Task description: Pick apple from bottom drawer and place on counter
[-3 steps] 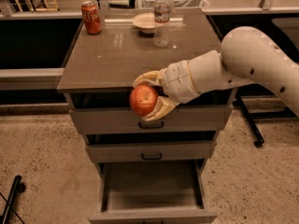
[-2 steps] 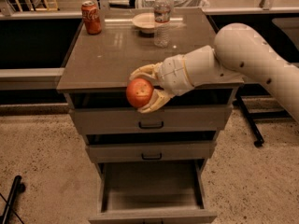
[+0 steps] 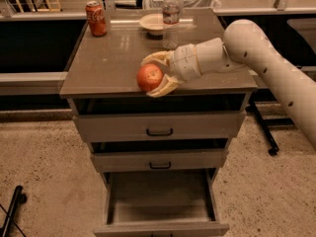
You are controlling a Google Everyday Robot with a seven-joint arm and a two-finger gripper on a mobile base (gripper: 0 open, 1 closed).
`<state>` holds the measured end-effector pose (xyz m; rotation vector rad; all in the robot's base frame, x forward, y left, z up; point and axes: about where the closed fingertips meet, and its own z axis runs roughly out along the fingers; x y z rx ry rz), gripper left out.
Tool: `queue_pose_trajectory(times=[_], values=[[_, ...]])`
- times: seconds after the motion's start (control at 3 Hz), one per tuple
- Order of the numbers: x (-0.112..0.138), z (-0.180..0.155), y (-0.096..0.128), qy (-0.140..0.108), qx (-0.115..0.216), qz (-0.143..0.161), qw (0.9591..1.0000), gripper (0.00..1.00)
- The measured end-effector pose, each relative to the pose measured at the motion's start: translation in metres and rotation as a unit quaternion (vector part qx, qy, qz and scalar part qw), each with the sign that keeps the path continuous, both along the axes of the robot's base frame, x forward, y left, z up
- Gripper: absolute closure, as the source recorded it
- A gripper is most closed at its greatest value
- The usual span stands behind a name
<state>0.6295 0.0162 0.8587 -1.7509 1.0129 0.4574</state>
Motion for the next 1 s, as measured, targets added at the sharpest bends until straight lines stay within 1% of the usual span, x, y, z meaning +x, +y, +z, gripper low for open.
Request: queue_pose_trajectory(times=[0.33, 0.67, 1.0], values=[[0.026, 0.013, -0.003, -0.009, 0.018, -0.020, 0.9996, 1.00], [0.045, 0.018, -0.016, 0.003, 0.009, -0.089, 0.9960, 1.00], [0.060, 0.007, -0.022, 0.044, 0.015, -0.152, 0.9873, 1.00]])
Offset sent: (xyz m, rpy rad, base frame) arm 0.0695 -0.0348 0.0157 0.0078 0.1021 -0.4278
